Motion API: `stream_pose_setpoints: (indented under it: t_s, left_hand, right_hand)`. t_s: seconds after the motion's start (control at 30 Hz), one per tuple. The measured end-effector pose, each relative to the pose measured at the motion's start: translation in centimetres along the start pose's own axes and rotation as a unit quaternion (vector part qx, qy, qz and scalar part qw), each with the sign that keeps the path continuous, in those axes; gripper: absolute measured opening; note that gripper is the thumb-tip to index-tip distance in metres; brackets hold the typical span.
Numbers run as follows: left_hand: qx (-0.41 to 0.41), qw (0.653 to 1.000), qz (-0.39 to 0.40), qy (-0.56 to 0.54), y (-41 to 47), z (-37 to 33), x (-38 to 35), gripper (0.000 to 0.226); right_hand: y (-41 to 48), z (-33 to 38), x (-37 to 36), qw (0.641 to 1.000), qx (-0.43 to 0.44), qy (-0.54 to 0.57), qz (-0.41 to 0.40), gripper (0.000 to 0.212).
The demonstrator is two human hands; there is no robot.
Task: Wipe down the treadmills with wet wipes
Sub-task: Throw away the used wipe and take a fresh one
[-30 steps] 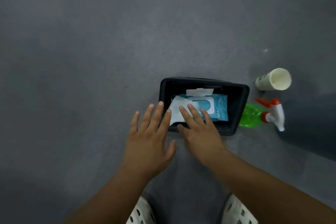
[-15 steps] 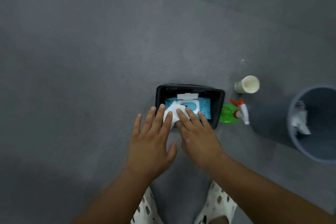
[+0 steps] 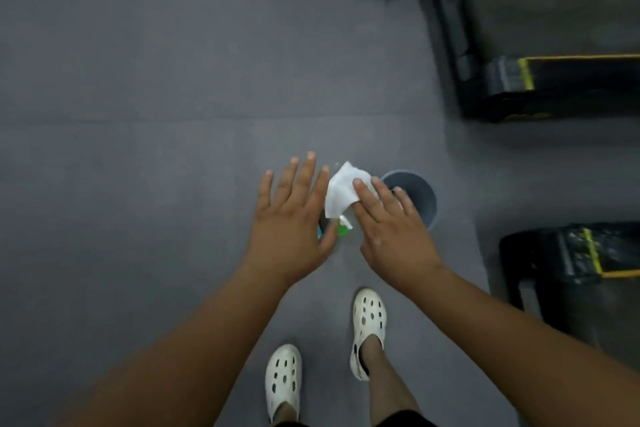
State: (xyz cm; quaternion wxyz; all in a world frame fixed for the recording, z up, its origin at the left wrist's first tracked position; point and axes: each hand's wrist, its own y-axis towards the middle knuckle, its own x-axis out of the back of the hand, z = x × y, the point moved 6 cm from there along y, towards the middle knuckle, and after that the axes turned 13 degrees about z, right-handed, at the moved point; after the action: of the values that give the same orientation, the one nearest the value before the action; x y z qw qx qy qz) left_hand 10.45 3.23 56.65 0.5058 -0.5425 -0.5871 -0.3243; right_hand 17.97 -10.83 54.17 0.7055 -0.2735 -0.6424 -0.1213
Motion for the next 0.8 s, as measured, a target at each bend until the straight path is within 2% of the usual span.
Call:
stream_pose_setpoints:
  t_s: [0.13, 0.27, 0.4, 0.5, 0.8]
  left_hand:
    - [-0.118, 0.992, -0.031, 0.027, 2.7, -9.2, 6.8, 0.076]
    - [-0.244, 0.967, -0.039, 0.064, 4.5, -21.6, 10.1, 0.075]
    - [-0.352, 0.931, -0.036, 0.092, 5.1, -35.5, 10.1, 0.077]
    - [-0.426, 0.899, -0.03, 0.1, 4.6, -47.1, 9.1, 0.078]
    - [-0.553, 0.824, -0.036, 0.121, 1.9, -80.9, 5.2, 0.078]
  right_hand:
    - [-7.1, -5.0, 5.7, 0.993, -0.116, 0.008, -0.031, 0.064]
    - [-16.5, -11.7, 10.9, 0.97, -0.231, -0.009, -0.079, 0.059]
    - [-27.3, -19.7, 13.5, 0.933, -0.349, -0.032, -0.078, 0.069]
    - [-36.6, -25.9, 14.3, 0.896, -0.431, -0.032, -0.098, 0.062]
    - [-61.8, -42.7, 15.0, 0.813, -0.567, -0.038, -0.128, 0.057]
